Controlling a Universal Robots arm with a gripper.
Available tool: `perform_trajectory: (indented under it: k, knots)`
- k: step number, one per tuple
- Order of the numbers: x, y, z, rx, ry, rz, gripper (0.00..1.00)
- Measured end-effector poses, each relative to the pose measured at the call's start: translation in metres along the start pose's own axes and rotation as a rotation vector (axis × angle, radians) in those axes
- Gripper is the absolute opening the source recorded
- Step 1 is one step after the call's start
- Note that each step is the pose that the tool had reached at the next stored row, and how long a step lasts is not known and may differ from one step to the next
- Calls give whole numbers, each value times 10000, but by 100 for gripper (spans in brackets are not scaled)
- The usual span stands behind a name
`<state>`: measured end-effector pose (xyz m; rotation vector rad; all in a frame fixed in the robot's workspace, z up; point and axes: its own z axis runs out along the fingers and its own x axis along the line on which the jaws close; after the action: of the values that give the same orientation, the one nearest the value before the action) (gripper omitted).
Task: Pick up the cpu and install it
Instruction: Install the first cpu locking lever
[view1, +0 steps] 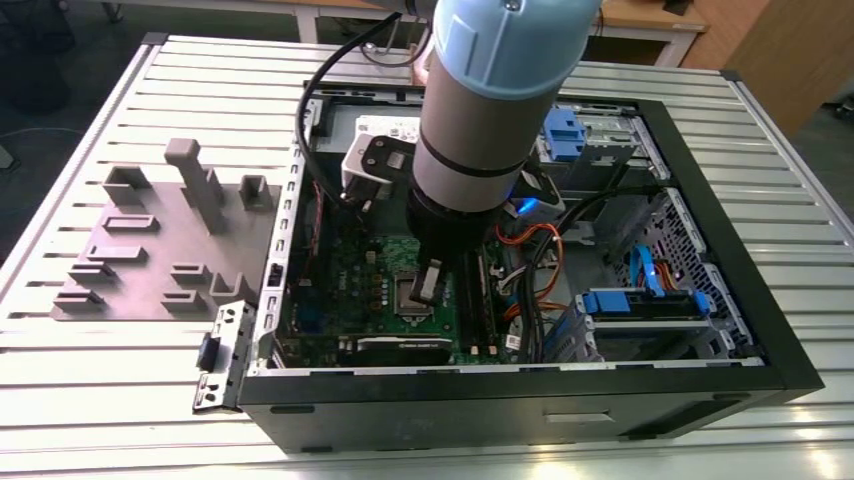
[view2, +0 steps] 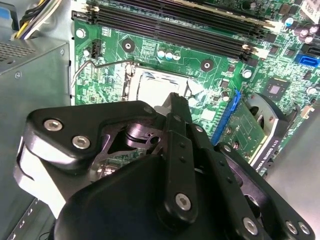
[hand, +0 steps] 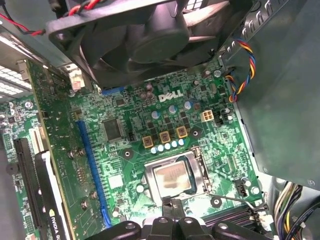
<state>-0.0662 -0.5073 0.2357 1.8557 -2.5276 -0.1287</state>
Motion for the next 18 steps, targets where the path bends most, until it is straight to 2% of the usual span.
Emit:
perform_trajectory:
  k: [4,5,6,7,18]
  knots:
    - [0,0,0,21,65,2,11]
    - [1,0,-2,8,29,0,11]
    - [0,1,-1,-43,-134,-8,11]
    - [0,1,0,-81,-258,-14,11]
    - [0,2,0,-82,-261,-15,11]
